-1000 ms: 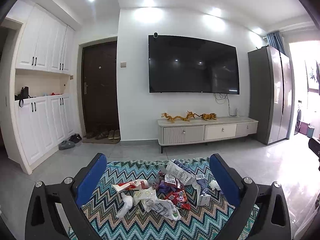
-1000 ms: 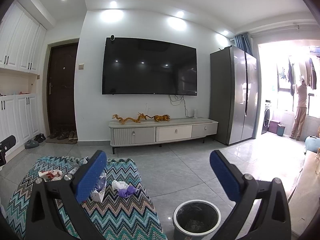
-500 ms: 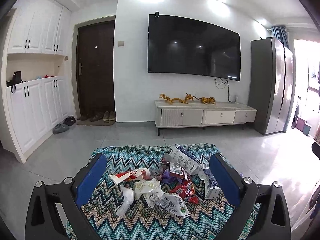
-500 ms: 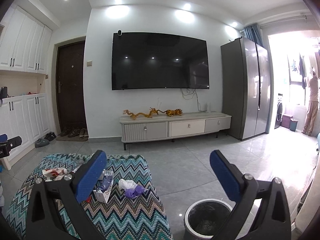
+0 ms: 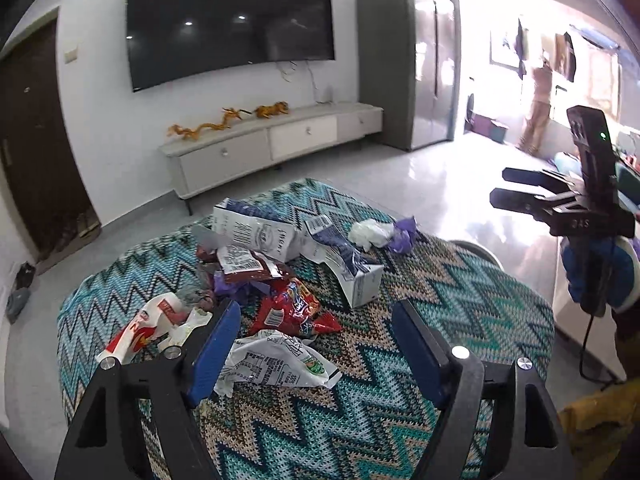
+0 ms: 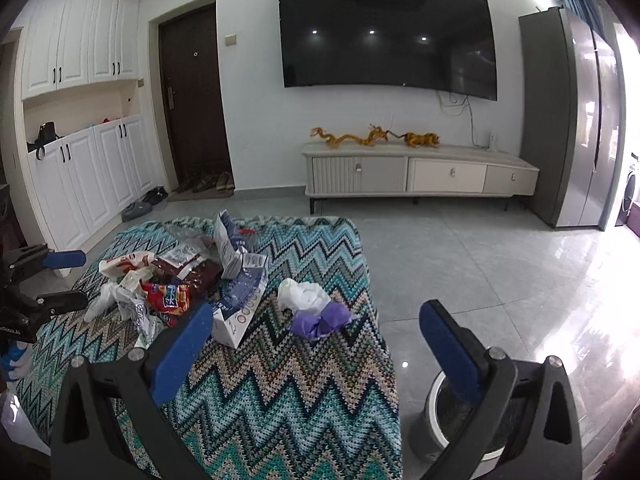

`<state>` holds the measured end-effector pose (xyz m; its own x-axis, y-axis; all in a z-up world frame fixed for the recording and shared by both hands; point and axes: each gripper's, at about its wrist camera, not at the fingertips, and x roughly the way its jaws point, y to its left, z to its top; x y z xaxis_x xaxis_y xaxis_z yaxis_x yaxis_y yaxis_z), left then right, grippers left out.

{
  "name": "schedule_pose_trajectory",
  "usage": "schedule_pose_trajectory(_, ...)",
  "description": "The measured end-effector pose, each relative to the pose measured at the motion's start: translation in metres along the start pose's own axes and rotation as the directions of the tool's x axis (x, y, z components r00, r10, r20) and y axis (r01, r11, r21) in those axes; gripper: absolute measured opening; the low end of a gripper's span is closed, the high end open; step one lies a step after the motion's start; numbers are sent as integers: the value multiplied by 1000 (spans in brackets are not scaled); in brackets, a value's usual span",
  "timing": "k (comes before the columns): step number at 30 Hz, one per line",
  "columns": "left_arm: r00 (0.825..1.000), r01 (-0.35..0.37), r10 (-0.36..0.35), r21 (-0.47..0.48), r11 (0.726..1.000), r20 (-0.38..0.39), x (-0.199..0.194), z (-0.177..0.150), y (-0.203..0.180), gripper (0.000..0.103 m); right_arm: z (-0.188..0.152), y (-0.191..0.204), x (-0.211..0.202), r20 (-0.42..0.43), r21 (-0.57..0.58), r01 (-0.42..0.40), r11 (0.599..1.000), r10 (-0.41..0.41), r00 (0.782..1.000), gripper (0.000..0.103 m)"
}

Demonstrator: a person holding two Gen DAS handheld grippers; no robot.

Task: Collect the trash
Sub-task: 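Grasp the white paper wrapper with left tool while right tool grasps purple bag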

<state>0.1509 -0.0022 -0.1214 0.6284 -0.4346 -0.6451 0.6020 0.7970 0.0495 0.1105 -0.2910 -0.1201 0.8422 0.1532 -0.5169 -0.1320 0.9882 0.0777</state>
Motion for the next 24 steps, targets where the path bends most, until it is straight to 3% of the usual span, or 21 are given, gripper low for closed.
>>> schedule_pose_trajectory(3, 995, 75, -72, 33, 997, -64, 23, 0, 12, 77, -5, 0, 25, -53, 4, -9, 1000, 9, 999, 103)
schedule_pose_trajectory(12, 967, 154, -139, 57, 986, -214, 75, -16, 50, 65, -6, -1, 78, -149, -32, -39, 999, 34, 988, 103)
schedule_pose_trajectory(15, 956, 175, -149, 82, 981, -251, 81, -26, 44, 57, -6, -3, 99, -181, -47, -48, 998, 39, 983, 102)
schedule_pose_trajectory(19, 950, 181, -155, 74, 981, -271, 84, -37, 43, 46, -4, -4, 126, -221, -64, -79, 995, 63, 973, 85)
schedule_pose_trajectory(21, 949, 179, -157, 57, 982, -273, 86, -39, 44, 40, -5, -3, 138, -239, -81, -84, 993, 62, 969, 83)
schedule_pose_trajectory(23, 948, 181, -161, 47, 982, -275, 85, -40, 44, 26, -7, -3, 147, -257, -85, -77, 993, 53, 965, 83)
schedule_pose_trajectory(24, 948, 178, -158, 47, 983, -275, 86, -40, 42, 26, -9, -3, 152, -266, -84, -74, 994, 49, 963, 82)
